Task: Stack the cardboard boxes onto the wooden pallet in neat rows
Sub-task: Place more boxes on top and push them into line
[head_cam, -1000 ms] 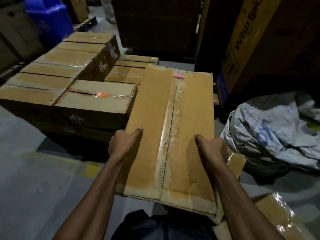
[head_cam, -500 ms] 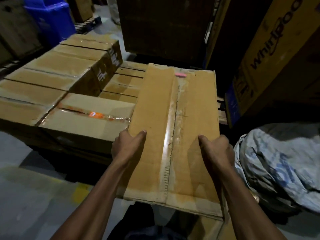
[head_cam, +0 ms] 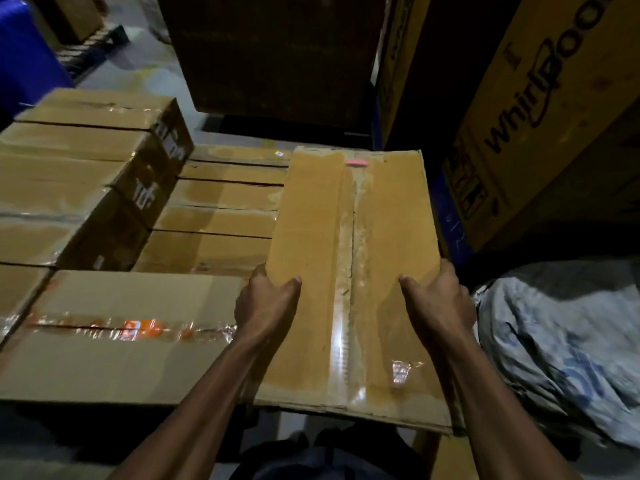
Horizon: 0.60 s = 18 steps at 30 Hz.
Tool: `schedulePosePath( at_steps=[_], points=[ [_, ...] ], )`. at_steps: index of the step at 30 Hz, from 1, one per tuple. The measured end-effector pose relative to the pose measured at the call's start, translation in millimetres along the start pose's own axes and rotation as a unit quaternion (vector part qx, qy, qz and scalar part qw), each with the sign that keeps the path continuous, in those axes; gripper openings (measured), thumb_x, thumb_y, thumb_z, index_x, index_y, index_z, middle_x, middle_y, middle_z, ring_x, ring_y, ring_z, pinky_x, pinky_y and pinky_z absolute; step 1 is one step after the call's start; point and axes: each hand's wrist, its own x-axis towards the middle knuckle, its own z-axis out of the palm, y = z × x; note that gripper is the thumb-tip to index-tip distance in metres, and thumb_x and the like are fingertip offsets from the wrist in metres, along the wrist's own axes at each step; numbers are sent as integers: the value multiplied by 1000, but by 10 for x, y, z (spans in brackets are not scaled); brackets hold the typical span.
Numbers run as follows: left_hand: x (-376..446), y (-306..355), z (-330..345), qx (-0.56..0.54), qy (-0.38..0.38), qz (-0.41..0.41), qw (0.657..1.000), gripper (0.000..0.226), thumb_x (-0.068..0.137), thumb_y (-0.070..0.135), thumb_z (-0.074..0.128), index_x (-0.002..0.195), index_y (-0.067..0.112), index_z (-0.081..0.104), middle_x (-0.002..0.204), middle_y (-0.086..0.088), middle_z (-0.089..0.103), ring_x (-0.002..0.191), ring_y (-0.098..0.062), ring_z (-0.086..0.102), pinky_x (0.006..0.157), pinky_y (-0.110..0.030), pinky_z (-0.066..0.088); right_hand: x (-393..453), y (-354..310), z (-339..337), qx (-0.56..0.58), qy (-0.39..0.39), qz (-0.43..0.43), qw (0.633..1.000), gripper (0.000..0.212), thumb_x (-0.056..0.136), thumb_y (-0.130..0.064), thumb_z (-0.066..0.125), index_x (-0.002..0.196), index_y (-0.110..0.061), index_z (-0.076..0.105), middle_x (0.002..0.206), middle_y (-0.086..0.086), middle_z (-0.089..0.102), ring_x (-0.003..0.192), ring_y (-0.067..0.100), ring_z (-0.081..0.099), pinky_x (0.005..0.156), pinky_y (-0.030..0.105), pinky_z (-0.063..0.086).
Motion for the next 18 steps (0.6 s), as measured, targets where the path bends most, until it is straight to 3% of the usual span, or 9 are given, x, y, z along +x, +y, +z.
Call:
schedulePosePath(
  at_steps=[6, 10, 15, 18],
  points=[
    [639, 298, 220, -6, 20, 7, 1000, 58, 80, 59, 61, 132, 41, 43, 104, 10, 65, 90, -23, 66, 79, -46, 60, 920, -236, 263, -5, -16, -36, 999, 76, 89, -52, 66, 152, -37, 27, 130, 9, 60, 118, 37, 55, 97, 48, 44],
    [1124, 549, 424, -17, 63, -27, 998, 50, 84, 54, 63, 129, 39, 46, 102, 11, 65, 89, -22, 66, 80, -45, 60, 1746, -517, 493, -12, -36, -87, 996, 69, 89, -50, 66, 148, -34, 35, 128, 6, 62, 116, 35, 57, 86, 39, 43],
    [1613, 966, 587, -23, 135, -91, 986, 55, 83, 54, 63, 132, 39, 44, 106, 7, 66, 92, -24, 66, 83, -46, 58, 2664, -980, 633, -22, -95, -141, 985, 63, 88, -49, 64, 144, -36, 38, 123, 6, 66, 110, 36, 60, 78, 37, 41],
    [1806, 1160, 590, -39, 187, -134, 973, 57, 84, 53, 64, 135, 37, 43, 97, 9, 61, 90, -24, 64, 82, -46, 58, 3030, -1321, 684, -25, -115, -184, 976, 59, 85, -50, 64, 138, -36, 42, 117, 4, 67, 104, 35, 62, 77, 38, 43]
  ],
)
